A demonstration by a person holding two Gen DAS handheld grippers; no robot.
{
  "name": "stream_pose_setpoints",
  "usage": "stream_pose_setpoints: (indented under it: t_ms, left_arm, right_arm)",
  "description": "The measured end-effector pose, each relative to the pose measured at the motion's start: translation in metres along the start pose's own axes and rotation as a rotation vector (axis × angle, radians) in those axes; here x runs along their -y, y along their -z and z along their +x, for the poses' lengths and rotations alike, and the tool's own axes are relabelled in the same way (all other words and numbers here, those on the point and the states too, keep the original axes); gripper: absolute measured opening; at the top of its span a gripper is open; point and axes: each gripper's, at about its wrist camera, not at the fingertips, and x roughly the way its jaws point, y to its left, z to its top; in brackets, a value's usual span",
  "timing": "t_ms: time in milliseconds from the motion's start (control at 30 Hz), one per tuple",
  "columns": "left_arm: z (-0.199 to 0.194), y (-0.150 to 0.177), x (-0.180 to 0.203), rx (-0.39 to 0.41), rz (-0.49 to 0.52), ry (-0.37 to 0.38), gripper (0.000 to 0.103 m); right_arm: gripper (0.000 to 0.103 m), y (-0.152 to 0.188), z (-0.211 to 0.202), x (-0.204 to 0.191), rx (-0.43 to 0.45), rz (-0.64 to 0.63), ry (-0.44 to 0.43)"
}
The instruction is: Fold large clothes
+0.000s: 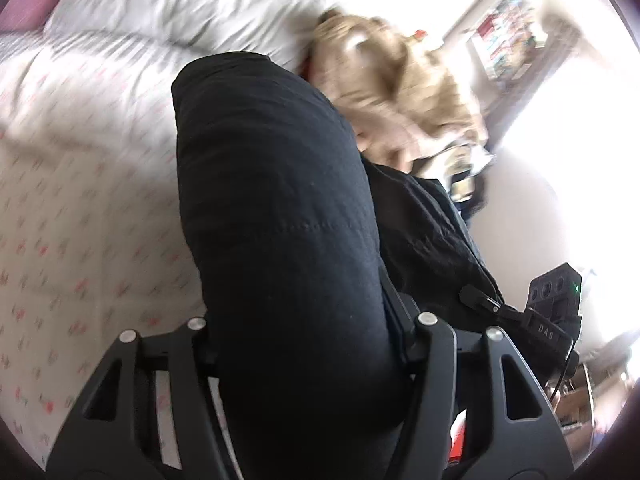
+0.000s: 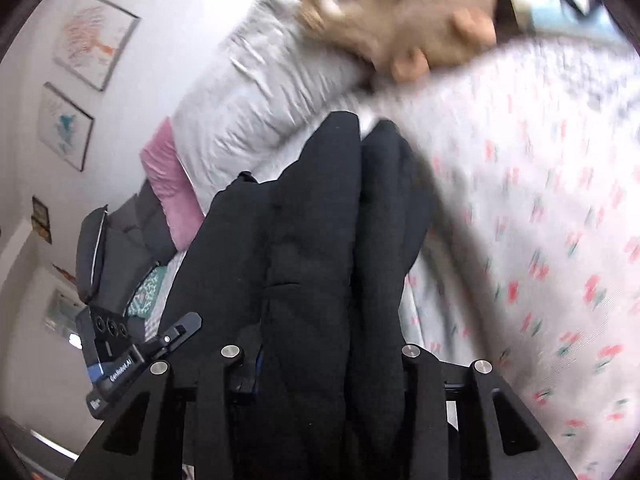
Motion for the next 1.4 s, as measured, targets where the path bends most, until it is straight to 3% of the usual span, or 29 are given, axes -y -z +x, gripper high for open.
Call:
stream_pose_setpoints:
  t_ms: [133, 200, 267, 333, 367, 400, 433, 500, 567, 767, 833, 867, 1000, 1100, 1200, 1400]
  left_arm:
    - [0.013, -0.021, 0.032, 0.019, 0.052, 0.131, 0.061]
    - [0.030, -0.025, 0.041, -0.007, 0.060, 0.163, 0.063]
    - [0.063, -0.022, 0.044, -0.079, 0.061, 0.170, 0.073]
    - [0.109, -0.010, 0.034, -0.217, 0.054, 0.091, 0.081]
    - [0.129, -0.001, 0.026, -0.293, 0.048, 0.028, 0.081]
    - [0.144, 0.008, 0.018, -0.355, 0.043, -0.031, 0.081]
    - [0.154, 0.018, 0.009, -0.381, 0.044, -0.094, 0.083]
    - [0.144, 0.022, -0.002, -0.313, 0.000, -0.028, 0.084]
    - [0.136, 0.020, -0.009, -0.306, -0.045, -0.018, 0.084]
    - [0.077, 0.026, 0.018, -0.226, 0.047, -0.152, 0.084]
    - [0.054, 0.036, 0.029, -0.215, 0.096, -0.231, 0.091]
    - [0.047, 0.040, 0.036, -0.210, 0.121, -0.263, 0.096]
    - [0.019, 0.063, 0.066, -0.184, 0.220, -0.369, 0.099]
    - [0.009, 0.081, 0.078, -0.201, 0.229, -0.417, 0.103]
    - [0.004, 0.104, 0.081, -0.243, 0.222, -0.432, 0.103]
    - [0.004, 0.136, 0.069, -0.234, 0.227, -0.478, 0.103]
  right_arm:
    - [0.039, -0.015, -0.054, -0.007, 0.148, -0.027, 0.026]
    - [0.041, -0.017, -0.071, 0.005, 0.181, 0.007, 0.055]
    - [0.049, -0.017, -0.078, 0.026, 0.179, 0.048, 0.125]
    - [0.062, -0.015, -0.067, 0.041, 0.109, 0.067, 0.286]
    - [0.067, -0.012, -0.054, 0.059, 0.016, 0.078, 0.438]
    - [0.068, -0.008, -0.048, 0.072, -0.034, 0.098, 0.514]
    - [0.082, -0.002, -0.046, 0.086, -0.046, 0.122, 0.480]
    - [0.083, 0.000, -0.049, 0.095, -0.057, 0.171, 0.406]
    - [0.083, -0.003, -0.060, 0.086, -0.033, 0.148, 0.408]
    - [0.084, -0.005, -0.100, 0.039, 0.080, 0.038, 0.461]
    - [0.084, 0.001, -0.107, 0.020, 0.096, -0.014, 0.501]
    - [0.085, 0.004, -0.109, 0.009, 0.091, -0.038, 0.517]
    - [0.088, 0.025, -0.103, -0.025, 0.029, -0.114, 0.563]
    - [0.093, 0.054, -0.096, -0.046, -0.026, -0.176, 0.618]
    - [0.093, 0.084, -0.085, -0.053, -0.098, -0.213, 0.637]
    - [0.093, 0.124, -0.057, -0.036, -0.179, -0.236, 0.729]
